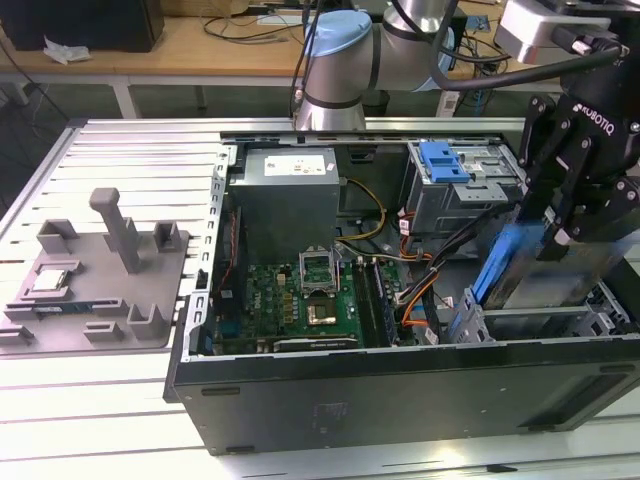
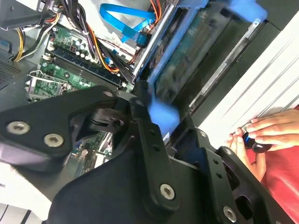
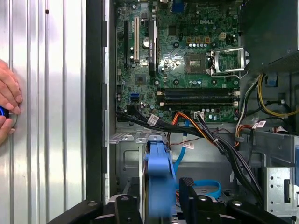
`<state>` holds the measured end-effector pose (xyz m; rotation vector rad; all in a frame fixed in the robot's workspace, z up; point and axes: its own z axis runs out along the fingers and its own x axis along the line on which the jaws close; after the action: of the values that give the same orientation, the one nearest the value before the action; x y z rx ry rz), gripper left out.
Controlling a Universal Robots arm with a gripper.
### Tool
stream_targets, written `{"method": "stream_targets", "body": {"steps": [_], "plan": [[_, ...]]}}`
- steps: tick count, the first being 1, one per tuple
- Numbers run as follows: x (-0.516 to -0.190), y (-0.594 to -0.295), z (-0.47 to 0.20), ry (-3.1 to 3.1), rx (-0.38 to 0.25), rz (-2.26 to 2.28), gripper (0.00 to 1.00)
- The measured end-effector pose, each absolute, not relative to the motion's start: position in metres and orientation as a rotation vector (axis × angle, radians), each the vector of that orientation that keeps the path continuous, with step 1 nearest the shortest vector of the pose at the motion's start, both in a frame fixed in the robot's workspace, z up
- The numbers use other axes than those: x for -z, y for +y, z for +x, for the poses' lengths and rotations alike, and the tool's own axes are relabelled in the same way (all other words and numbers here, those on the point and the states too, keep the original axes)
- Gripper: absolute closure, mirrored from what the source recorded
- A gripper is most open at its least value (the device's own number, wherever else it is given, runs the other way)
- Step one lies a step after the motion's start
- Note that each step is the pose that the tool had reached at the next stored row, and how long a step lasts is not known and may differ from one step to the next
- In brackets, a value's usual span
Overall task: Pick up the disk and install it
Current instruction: 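Insert the disk into the insertion slot, then insert the first disk wire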
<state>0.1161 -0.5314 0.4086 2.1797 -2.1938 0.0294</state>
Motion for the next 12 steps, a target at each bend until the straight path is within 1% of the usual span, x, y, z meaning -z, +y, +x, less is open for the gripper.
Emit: {"method": "stream_targets", "body": {"steps": [1,12], "plan": [[-0.4085,-0.5314,0.1161,-2.194,-0.029,2.180,0.50],[-0.4081,-0.5314,0.1155,-2.194,-0.030,2.180,0.50]]}}
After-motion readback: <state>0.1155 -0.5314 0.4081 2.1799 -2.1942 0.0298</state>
